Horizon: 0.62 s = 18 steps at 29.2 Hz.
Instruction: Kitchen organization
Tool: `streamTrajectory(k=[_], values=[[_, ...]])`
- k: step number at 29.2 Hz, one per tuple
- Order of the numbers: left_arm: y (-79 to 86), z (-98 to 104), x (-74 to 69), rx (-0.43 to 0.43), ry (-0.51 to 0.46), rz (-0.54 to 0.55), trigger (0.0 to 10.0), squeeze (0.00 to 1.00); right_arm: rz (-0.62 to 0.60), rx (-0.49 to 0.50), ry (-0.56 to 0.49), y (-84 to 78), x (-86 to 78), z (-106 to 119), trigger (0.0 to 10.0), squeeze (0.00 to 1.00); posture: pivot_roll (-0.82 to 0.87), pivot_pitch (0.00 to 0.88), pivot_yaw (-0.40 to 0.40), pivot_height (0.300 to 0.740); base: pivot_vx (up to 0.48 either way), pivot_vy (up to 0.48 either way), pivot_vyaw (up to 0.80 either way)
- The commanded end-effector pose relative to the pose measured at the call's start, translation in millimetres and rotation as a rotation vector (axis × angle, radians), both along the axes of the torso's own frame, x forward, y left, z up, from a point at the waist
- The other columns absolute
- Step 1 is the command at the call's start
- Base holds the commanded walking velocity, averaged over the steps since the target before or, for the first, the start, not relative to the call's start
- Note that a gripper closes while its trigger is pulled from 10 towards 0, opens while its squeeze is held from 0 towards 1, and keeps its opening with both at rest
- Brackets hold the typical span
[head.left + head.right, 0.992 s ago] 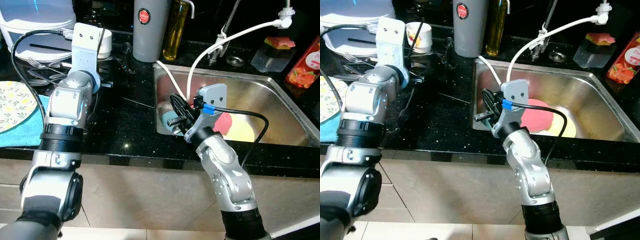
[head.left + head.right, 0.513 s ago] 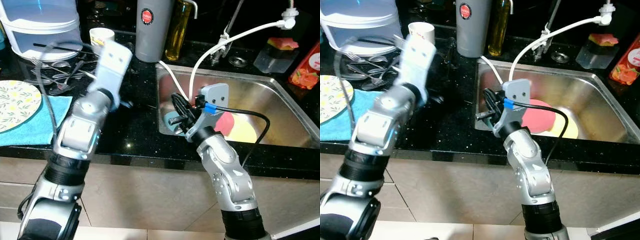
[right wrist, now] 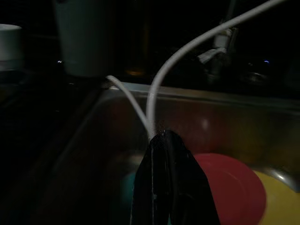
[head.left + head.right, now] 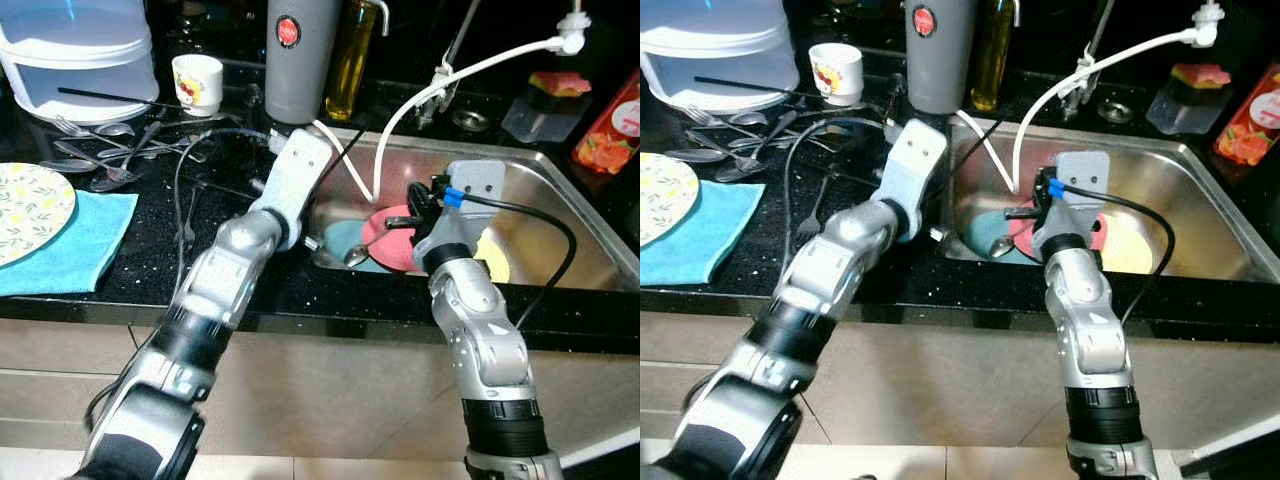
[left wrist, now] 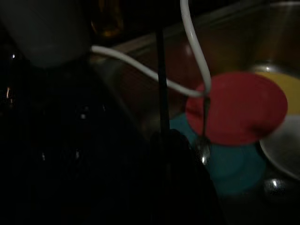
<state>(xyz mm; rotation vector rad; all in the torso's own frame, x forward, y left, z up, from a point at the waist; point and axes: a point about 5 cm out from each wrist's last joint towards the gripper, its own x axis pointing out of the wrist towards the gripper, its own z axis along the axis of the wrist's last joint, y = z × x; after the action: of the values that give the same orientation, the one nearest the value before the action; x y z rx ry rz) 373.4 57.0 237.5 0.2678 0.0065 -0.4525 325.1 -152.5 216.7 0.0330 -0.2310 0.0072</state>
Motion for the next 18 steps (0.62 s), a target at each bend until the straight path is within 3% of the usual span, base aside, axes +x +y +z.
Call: streamTrajectory(k=[1, 5, 6, 9, 10, 11, 15, 18], values=[[-7.4, -1.7, 6.2, -0.032, -0.005, -0.018, 10.0, 0.00, -0.025, -0.005, 0.000, -6.1, -0.2, 0.6, 10.0, 0.00, 0.18, 0.052, -0.087, 0.740, 0.000, 0.000, 0.00], [-13.4, 3.1, 14.4, -0.047, -0.024, -0.038, 10.0, 0.02, 0.006, 0.008, -0.033, 0.0, -1.5, 5.7, 10.0, 0.00, 0.17, 0.055, -0.092, 0.740, 0.000, 0.000, 0.00], [-15.6, 4.0, 16.2, -0.046, -0.023, -0.047, 10.0, 0.14, 0.016, 0.010, -0.040, 2.4, -2.3, 6.9, 10.0, 0.00, 0.16, 0.057, -0.095, 0.740, 0.000, 0.000, 0.00], [-18.7, 4.0, 18.3, -0.041, -0.020, -0.062, 10.0, 0.20, 0.023, 0.014, -0.049, 4.8, -2.9, 8.4, 10.0, 0.00, 0.16, 0.058, -0.094, 0.740, 0.000, 0.000, 0.00], [-22.1, 4.1, 20.4, -0.042, -0.015, -0.076, 10.0, 0.70, 0.028, 0.018, -0.056, 6.4, -3.3, 9.8, 10.0, 0.00, 0.16, 0.058, -0.093, 0.740, 0.000, 0.000, 0.00], [-26.9, 5.7, 21.3, -0.042, -0.018, -0.102, 10.0, 1.00, 0.030, 0.025, -0.070, 7.1, -3.9, 12.1, 10.0, 0.00, 0.15, 0.063, -0.091, 0.740, 0.000, 0.000, 0.00], [-35.9, 10.0, 22.2, -0.051, -0.023, -0.161, 10.0, 1.00, 0.026, 0.036, -0.088, 6.5, -4.9, 15.7, 10.0, 0.00, 0.15, 0.064, -0.090, 0.740, 0.000, 0.000, 0.00], [-30.0, 13.2, 26.7, -0.062, -0.046, -0.128, 10.0, 1.00, 0.020, 0.037, -0.089, 5.6, -5.0, 15.9, 10.0, 0.00, 0.15, 0.067, -0.092, 0.740, 0.000, 0.000, 0.00]])
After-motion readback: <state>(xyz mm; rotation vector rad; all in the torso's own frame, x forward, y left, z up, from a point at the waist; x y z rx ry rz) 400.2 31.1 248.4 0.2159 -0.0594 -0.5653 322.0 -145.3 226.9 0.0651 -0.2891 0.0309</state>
